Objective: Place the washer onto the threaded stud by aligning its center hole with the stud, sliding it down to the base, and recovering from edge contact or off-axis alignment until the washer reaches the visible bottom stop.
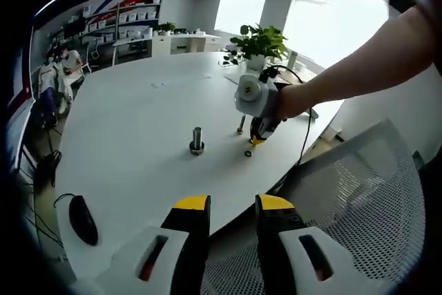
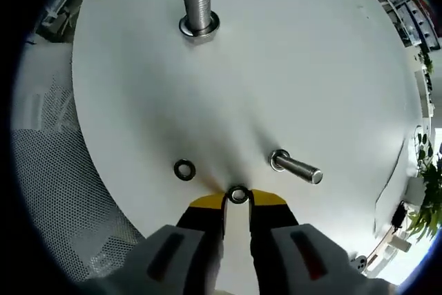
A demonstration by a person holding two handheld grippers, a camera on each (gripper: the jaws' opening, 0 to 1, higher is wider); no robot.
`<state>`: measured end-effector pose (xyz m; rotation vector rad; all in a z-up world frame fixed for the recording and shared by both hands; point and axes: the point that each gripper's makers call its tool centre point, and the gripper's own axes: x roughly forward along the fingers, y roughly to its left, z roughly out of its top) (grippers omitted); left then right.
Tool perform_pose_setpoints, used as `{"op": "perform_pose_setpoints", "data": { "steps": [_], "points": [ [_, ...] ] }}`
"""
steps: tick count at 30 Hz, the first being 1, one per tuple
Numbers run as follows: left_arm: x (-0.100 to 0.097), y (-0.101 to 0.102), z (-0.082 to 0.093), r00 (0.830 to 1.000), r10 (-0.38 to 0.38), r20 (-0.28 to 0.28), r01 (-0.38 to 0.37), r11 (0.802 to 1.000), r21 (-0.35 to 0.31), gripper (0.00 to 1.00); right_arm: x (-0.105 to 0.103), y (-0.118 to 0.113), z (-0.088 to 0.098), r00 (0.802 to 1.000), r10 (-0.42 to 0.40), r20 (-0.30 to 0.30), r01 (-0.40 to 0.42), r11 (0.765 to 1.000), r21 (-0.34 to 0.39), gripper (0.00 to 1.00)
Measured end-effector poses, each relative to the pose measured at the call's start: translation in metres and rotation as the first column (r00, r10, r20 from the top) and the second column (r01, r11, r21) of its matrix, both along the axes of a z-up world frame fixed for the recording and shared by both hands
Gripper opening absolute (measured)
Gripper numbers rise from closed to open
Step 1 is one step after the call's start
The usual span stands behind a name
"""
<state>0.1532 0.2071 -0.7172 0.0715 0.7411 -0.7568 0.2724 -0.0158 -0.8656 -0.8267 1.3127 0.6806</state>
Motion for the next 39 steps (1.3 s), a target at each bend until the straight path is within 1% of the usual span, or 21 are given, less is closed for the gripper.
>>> {"op": "perform_pose_setpoints", "data": {
  "steps": [3, 5, 7, 10, 12, 14, 19, 28, 37, 39],
  "points": [
    [-0.001, -0.001, 0.000, 1.000, -0.008, 0.000, 0.008, 1.000, 0.001, 0.24, 0.002, -0.002, -0.001, 0.999, -0.038, 0.003, 0.038, 0.998, 0.054, 0.14],
    [-0.002, -0.001, 0.000, 1.000, -0.009, 0.000, 0.009, 1.000, -0.001, 0.24, 0.002, -0.003, -0.001, 0.995, -0.097, 0.024, 0.094, 0.990, 0.109, 0.13],
    [-0.002, -0.001, 0.000, 1.000, -0.012, -0.001, 0.012, 1.000, 0.001, 0.24, -0.001, -0.006, -0.001, 0.987, -0.157, 0.016, 0.154, 0.979, 0.137, 0.13],
    [-0.002, -0.002, 0.000, 1.000, -0.015, -0.001, 0.015, 1.000, -0.001, 0.24, -0.005, -0.013, 0.001, 0.979, -0.203, 0.009, 0.199, 0.966, 0.162, 0.13],
    [-0.002, -0.002, 0.000, 1.000, -0.015, 0.000, 0.015, 1.000, -0.003, 0.24, -0.006, -0.018, 0.001, 0.979, -0.206, 0.004, 0.202, 0.966, 0.163, 0.13],
    [-0.002, -0.002, 0.001, 1.000, -0.016, 0.001, 0.016, 1.000, -0.006, 0.24, -0.007, -0.021, 0.006, 0.978, -0.206, 0.008, 0.202, 0.965, 0.167, 0.13],
    [-0.002, -0.002, 0.002, 1.000, -0.017, 0.005, 0.017, 1.000, -0.009, 0.24, -0.005, -0.019, 0.021, 0.974, -0.224, 0.018, 0.216, 0.956, 0.197, 0.13],
    [-0.003, -0.002, 0.002, 1.000, -0.018, 0.008, 0.018, 1.000, -0.010, 0.24, 0.018, -0.013, 0.049, 0.975, -0.211, 0.070, 0.189, 0.952, 0.241, 0.13],
    [-0.003, -0.002, 0.003, 1.000, -0.011, 0.010, 0.011, 1.000, -0.009, 0.24, 0.030, -0.004, 0.065, 0.980, -0.176, 0.097, 0.145, 0.953, 0.264, 0.13],
    [-0.003, -0.001, 0.003, 1.000, -0.010, 0.010, 0.010, 1.000, -0.007, 0.24, 0.033, -0.001, 0.068, 0.980, -0.165, 0.112, 0.130, 0.955, 0.268, 0.13]
  ]
}}
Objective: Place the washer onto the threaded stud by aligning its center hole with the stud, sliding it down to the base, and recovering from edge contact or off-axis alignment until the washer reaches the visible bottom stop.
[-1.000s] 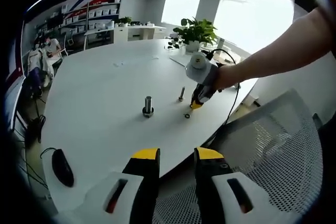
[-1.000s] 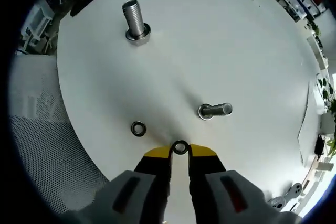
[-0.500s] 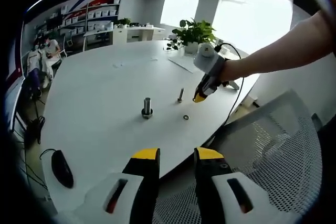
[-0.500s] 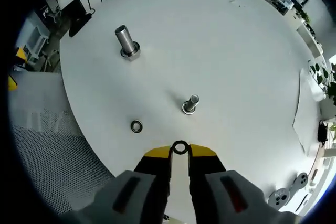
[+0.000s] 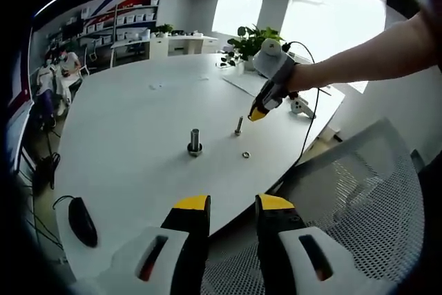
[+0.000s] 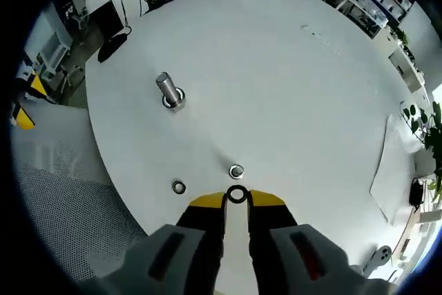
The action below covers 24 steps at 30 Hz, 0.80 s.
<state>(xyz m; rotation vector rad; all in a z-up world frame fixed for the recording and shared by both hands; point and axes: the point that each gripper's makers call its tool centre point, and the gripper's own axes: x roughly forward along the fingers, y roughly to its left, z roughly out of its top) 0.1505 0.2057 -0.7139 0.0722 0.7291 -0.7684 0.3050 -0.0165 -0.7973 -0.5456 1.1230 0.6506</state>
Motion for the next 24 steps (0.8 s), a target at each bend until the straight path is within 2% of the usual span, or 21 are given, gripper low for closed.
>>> {"op": "perform_pose_setpoints", "data": {
  "steps": [11, 24],
  "points": [
    [0.000, 0.001, 0.000, 1.000, 0.003, -0.001, -0.003, 1.000, 0.005, 0.24, 0.011, 0.007, 0.000, 0.999, 0.032, 0.021, -0.032, 0.999, 0.002, 0.13],
    [0.003, 0.002, -0.003, 1.000, 0.009, -0.004, -0.009, 1.000, 0.010, 0.24, 0.015, 0.012, -0.010, 0.998, 0.066, -0.001, -0.066, 0.998, -0.013, 0.13]
  ]
}}
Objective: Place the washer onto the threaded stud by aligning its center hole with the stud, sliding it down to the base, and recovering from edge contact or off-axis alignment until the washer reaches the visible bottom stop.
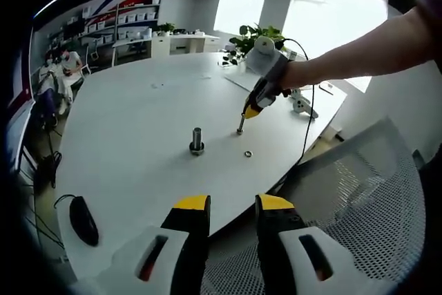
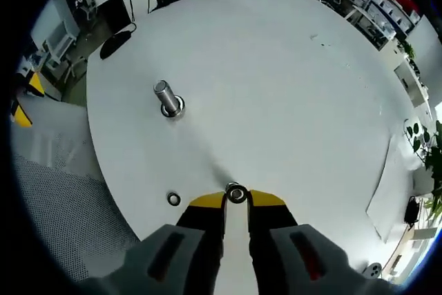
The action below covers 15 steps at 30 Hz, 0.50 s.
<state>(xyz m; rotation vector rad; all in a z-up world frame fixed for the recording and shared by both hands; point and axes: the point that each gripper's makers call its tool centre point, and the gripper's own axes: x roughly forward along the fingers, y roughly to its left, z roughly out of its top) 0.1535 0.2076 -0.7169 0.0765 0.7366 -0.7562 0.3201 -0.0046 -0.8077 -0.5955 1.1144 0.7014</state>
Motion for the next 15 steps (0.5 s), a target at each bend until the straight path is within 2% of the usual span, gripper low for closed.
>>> {"op": "perform_pose_setpoints", "data": {
  "steps": [15],
  "points": [
    [0.000, 0.001, -0.002, 1.000, 0.005, -0.008, -0.005, 1.000, 0.007, 0.24, 0.001, -0.001, -0.027, 0.999, -0.004, -0.048, 0.003, 1.000, -0.010, 0.13]
  ]
}}
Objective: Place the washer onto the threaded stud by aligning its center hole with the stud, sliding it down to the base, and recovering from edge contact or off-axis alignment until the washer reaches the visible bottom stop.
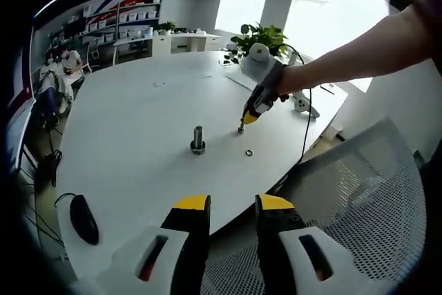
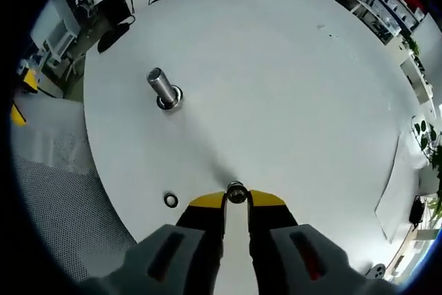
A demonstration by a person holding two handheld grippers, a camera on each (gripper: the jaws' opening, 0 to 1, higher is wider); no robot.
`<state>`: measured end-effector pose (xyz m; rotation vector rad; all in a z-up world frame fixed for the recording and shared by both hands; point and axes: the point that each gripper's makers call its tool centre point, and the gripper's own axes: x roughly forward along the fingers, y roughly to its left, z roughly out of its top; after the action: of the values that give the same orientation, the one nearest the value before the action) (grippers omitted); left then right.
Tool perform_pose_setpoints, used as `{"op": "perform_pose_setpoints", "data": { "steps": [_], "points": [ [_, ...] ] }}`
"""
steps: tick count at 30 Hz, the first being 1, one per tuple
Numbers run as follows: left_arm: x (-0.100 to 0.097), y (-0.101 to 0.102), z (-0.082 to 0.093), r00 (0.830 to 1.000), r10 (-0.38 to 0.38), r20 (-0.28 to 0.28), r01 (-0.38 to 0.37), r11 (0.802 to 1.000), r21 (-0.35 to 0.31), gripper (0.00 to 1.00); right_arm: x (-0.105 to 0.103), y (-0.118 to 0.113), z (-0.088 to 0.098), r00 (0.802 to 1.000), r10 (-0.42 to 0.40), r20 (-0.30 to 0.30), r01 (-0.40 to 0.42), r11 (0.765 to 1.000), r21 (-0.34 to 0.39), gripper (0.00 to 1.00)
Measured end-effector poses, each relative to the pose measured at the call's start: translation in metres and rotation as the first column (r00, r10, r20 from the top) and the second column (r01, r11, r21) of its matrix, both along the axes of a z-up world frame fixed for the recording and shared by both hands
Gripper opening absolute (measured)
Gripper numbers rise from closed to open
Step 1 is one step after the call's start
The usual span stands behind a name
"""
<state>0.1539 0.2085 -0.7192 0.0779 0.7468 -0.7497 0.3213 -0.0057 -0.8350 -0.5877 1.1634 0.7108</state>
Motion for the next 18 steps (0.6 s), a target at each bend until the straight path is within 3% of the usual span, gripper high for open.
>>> {"op": "perform_pose_setpoints", "data": {
  "steps": [18],
  "points": [
    [-0.001, 0.000, -0.001, 1.000, -0.001, -0.006, 0.001, 1.000, 0.002, 0.24, -0.008, 0.000, -0.020, 0.999, 0.005, -0.051, -0.007, 0.999, -0.034, 0.14]
  ]
}}
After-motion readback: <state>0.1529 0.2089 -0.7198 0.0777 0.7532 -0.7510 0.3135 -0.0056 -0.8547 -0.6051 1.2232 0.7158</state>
